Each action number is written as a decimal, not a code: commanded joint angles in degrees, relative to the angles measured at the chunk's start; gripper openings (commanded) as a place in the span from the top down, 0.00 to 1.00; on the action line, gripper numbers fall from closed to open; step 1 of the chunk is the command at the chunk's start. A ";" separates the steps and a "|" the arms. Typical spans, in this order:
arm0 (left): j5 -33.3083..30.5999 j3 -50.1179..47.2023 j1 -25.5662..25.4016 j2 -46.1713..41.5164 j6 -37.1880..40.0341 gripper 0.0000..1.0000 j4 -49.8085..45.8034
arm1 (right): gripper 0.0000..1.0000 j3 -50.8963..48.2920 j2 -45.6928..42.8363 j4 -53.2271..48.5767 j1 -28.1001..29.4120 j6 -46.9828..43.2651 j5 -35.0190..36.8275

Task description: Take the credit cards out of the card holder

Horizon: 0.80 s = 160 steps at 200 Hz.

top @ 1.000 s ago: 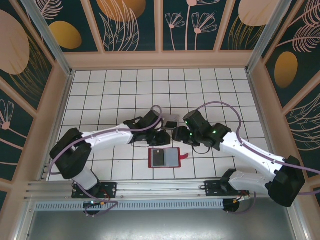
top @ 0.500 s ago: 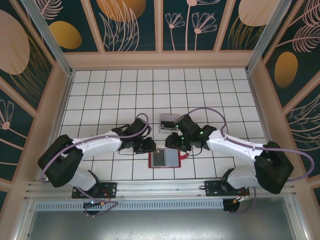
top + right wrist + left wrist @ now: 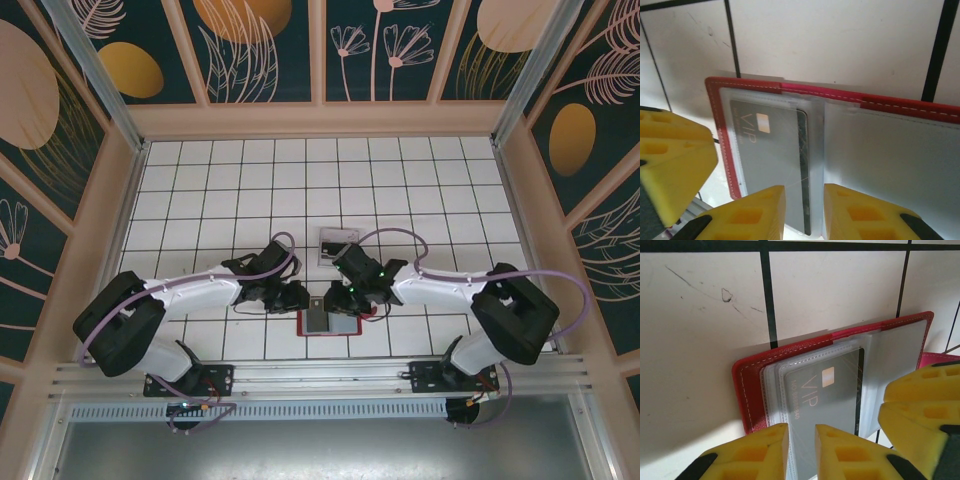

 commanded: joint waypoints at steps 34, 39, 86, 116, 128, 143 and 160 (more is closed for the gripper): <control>1.47 -0.64 0.12 1.09 1.50 0.77 -0.46 | 0.72 2.50 2.66 -3.28 1.43 0.68 4.49; 1.43 -0.68 0.16 1.21 1.54 0.77 -0.41 | 0.72 2.59 2.92 -3.17 1.57 0.79 4.50; 1.51 -1.12 0.09 1.82 1.77 0.77 -0.32 | 0.72 3.46 4.48 -3.32 2.28 0.76 4.60; 1.28 -1.35 0.10 2.26 1.92 0.78 -0.41 | 0.70 3.72 4.49 -3.84 2.42 0.84 5.08; 1.17 -1.39 0.08 2.50 1.92 0.78 -0.50 | 0.69 3.71 4.63 -3.95 2.38 0.83 5.25; 1.07 -1.41 0.10 2.76 1.94 0.78 -0.58 | 0.69 3.83 4.84 -4.59 2.49 0.82 5.71; 0.71 -1.50 0.12 3.07 2.08 0.78 -0.89 | 0.70 4.10 5.18 -5.59 2.62 0.70 6.65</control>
